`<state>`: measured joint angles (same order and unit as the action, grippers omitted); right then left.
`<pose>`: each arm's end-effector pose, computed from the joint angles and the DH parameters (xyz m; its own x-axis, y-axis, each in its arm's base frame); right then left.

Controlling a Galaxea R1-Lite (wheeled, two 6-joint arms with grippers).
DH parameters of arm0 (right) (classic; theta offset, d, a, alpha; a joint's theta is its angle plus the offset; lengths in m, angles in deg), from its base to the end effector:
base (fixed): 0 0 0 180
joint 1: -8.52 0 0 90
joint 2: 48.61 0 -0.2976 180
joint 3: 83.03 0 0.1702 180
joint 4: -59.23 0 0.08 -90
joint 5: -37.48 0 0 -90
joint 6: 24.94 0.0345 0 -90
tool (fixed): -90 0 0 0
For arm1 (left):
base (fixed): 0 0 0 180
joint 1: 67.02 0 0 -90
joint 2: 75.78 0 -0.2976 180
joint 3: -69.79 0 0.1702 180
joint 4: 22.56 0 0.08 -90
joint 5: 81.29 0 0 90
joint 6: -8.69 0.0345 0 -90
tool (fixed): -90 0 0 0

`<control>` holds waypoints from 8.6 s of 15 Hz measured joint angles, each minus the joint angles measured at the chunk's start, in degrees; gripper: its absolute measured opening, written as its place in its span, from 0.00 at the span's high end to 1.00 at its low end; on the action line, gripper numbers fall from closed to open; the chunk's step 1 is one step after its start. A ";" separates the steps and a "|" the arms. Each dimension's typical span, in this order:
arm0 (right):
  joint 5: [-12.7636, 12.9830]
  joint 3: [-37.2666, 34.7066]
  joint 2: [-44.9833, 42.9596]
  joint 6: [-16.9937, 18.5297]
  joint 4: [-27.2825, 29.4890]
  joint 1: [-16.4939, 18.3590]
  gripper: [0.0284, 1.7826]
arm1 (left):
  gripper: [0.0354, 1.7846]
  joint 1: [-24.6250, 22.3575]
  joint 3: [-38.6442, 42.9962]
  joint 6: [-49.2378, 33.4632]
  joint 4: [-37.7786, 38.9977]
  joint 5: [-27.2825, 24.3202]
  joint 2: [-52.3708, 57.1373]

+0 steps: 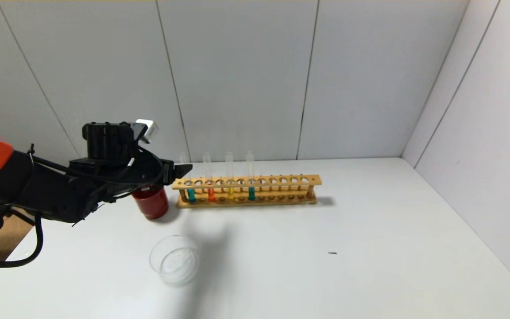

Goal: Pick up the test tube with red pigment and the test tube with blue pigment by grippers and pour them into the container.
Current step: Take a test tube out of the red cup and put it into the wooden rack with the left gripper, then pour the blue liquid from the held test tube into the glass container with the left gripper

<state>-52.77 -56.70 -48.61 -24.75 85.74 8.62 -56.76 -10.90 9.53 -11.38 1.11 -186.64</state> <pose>-0.0306 0.0002 0.0751 1.0000 0.0026 -0.0031 -0.0026 1.0000 0.0033 0.3545 -0.0688 0.1554 0.8987 -0.2971 -0.3225 0.3043 0.9521 -0.0292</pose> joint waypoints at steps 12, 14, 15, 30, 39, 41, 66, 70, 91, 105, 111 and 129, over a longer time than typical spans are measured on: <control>0.00 0.00 0.00 -0.02 0.00 0.00 0.02 | 0.53 1.78 -6.47 0.06 -0.30 0.00 -7.96; 0.02 0.00 0.00 0.00 0.00 0.00 0.02 | 0.72 1.78 -6.64 0.06 -0.30 0.00 -8.30; 0.02 0.00 0.00 0.00 0.00 0.00 0.02 | 0.80 1.78 -6.72 0.04 -0.33 0.01 -8.44; 0.00 0.00 0.00 0.00 0.00 0.00 0.02 | 0.85 2.65 -19.04 2.46 -19.91 7.88 9.62; 0.02 0.00 0.00 0.00 0.00 0.00 0.02 | 0.85 -0.76 -0.73 15.66 -18.01 -0.74 23.98; 0.00 0.00 0.00 0.00 0.00 0.00 0.02 | 0.85 -3.06 2.29 21.64 -18.01 -10.33 25.42; 0.02 0.00 0.00 0.00 0.00 0.00 0.02 | 0.85 -10.39 19.60 94.59 -29.66 -33.27 29.39; 0.00 0.00 0.00 -0.02 -0.02 0.00 0.02 | 0.85 -11.68 21.43 102.39 -29.20 -33.71 28.89; 0.00 0.00 0.00 0.00 0.00 0.00 0.02 | 0.85 -10.72 4.41 124.12 -33.00 -25.44 10.56; 0.02 0.00 0.00 0.00 0.00 0.00 0.02 | 0.85 -7.53 4.04 128.67 -32.89 -14.36 9.02; 0.02 0.00 0.00 0.00 0.00 0.00 0.02 | 0.85 -5.55 3.84 132.04 -32.96 -10.28 8.55; 0.02 0.00 0.00 0.00 0.00 0.00 0.02 | 0.85 -1.57 3.21 138.07 -32.41 -0.63 7.83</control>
<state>-52.74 -56.70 -48.61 -24.75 85.74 8.62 -58.34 -7.70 147.60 -43.79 0.47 -178.82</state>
